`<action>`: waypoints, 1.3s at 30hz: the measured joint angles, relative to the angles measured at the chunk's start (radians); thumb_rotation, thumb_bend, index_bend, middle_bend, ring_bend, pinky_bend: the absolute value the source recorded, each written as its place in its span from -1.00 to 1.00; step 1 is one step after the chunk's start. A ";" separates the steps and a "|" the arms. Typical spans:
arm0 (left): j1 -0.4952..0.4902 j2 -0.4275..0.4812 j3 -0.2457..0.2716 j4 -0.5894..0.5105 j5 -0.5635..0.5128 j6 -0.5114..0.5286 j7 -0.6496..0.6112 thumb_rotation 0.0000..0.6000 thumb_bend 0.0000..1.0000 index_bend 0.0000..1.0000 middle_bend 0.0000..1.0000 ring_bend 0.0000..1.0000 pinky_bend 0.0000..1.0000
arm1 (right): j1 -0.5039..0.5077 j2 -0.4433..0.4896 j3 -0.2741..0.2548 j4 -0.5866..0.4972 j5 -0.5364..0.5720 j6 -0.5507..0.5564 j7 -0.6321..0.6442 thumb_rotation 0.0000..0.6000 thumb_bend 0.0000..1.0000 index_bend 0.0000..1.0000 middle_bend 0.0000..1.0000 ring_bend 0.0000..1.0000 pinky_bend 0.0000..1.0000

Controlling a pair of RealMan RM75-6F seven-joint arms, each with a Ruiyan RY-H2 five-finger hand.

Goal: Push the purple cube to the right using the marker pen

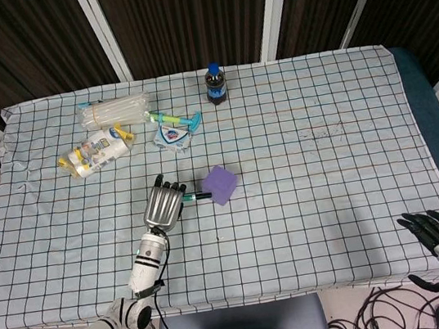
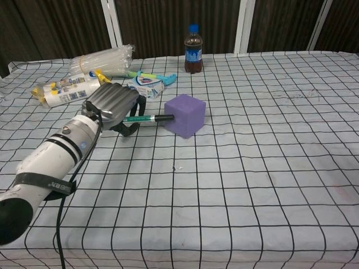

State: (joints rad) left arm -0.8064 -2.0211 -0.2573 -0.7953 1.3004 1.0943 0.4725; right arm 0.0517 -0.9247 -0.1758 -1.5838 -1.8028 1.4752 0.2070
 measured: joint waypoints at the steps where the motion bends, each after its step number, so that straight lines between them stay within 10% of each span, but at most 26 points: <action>1: 0.008 0.010 0.002 -0.012 -0.001 0.008 0.006 1.00 -0.04 0.54 0.65 0.03 -0.50 | 0.000 0.000 0.000 0.000 0.000 0.000 0.000 1.00 -0.27 -1.00 -0.64 -0.75 -0.81; 14: 0.237 0.279 0.117 -0.287 0.011 0.165 0.064 1.00 -0.06 0.41 0.53 0.00 -0.55 | 0.001 -0.011 -0.005 -0.014 -0.014 -0.013 -0.044 1.00 -0.27 -1.00 -0.64 -0.75 -0.81; 26: 0.325 0.338 0.161 -0.231 -0.052 0.100 0.013 1.00 -0.19 -0.75 -0.63 -0.81 -0.62 | 0.002 -0.022 -0.007 -0.023 -0.019 -0.023 -0.075 1.00 -0.27 -1.00 -0.64 -0.75 -0.81; 33: 0.345 0.352 0.137 -0.269 -0.107 0.085 0.026 1.00 -0.20 -0.93 -0.82 -0.91 -0.59 | 0.001 -0.024 -0.006 -0.023 -0.014 -0.023 -0.079 1.00 -0.27 -1.00 -0.64 -0.75 -0.81; 39: 0.382 0.437 0.143 -0.421 -0.095 0.123 0.009 1.00 -0.20 -1.00 -0.98 -1.00 -0.99 | -0.003 -0.021 -0.004 -0.021 -0.005 -0.017 -0.073 1.00 -0.27 -1.00 -0.64 -0.75 -0.81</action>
State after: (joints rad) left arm -0.4243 -1.5842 -0.1138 -1.2163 1.2057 1.2170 0.4817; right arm 0.0486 -0.9458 -0.1798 -1.6047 -1.8077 1.4582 0.1338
